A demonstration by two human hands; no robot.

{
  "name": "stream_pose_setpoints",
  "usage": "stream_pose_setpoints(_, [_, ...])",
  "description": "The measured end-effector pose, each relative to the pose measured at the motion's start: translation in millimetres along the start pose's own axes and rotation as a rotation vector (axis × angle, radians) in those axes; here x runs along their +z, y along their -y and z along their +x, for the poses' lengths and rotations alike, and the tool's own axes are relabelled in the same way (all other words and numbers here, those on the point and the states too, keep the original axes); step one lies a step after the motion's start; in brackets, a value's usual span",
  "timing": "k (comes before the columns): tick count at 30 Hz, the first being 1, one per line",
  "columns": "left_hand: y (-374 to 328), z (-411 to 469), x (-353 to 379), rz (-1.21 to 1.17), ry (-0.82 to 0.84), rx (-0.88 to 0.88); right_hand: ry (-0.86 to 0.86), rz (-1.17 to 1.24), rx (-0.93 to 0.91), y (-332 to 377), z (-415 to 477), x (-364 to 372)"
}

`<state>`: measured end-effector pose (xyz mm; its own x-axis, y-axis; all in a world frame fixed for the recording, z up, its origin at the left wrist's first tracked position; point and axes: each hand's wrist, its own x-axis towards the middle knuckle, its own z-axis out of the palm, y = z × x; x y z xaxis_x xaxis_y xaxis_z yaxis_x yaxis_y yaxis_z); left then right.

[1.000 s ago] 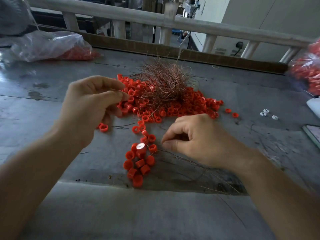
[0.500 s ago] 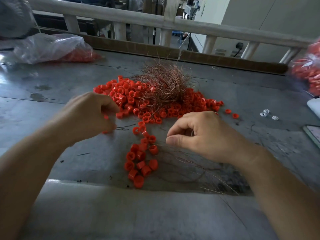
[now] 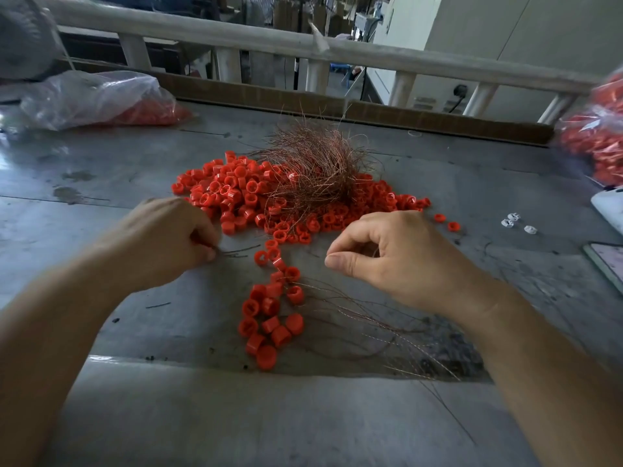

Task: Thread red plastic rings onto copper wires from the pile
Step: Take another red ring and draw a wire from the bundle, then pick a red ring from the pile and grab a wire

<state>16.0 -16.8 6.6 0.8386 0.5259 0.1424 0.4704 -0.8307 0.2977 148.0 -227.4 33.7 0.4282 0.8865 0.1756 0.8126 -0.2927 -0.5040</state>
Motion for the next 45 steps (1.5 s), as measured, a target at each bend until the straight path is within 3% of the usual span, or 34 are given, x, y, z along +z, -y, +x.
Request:
stream_pose_setpoints(7, [-25,-6,4,-0.26,-0.233,0.053,-0.104,-0.081,0.07,-10,3,2])
stream_pose_setpoints(12, [-40,-14,10,-0.336,-0.19,0.152,-0.292,-0.188,0.141,-26,11,2])
stream_pose_setpoints(18, [-41,-15,8,-0.317,-0.194,0.175,-0.247,-0.2,0.162,-36,15,8])
stream_pose_setpoints(27, [-44,-17,7,-0.314,-0.171,0.188,-0.229,-0.07,0.018,-27,16,20])
stream_pose_setpoints(34, [-44,-17,7,-0.327,-0.162,0.2,-0.551,-0.044,-0.101,-27,14,11])
stream_pose_setpoints(40, [-43,-17,7,-0.372,-0.182,0.248,-0.615,0.114,-0.07,-28,14,6])
stream_pose_setpoints(45, [-40,-16,8,-0.403,-0.177,0.258,-0.568,0.148,-0.016,-26,13,7])
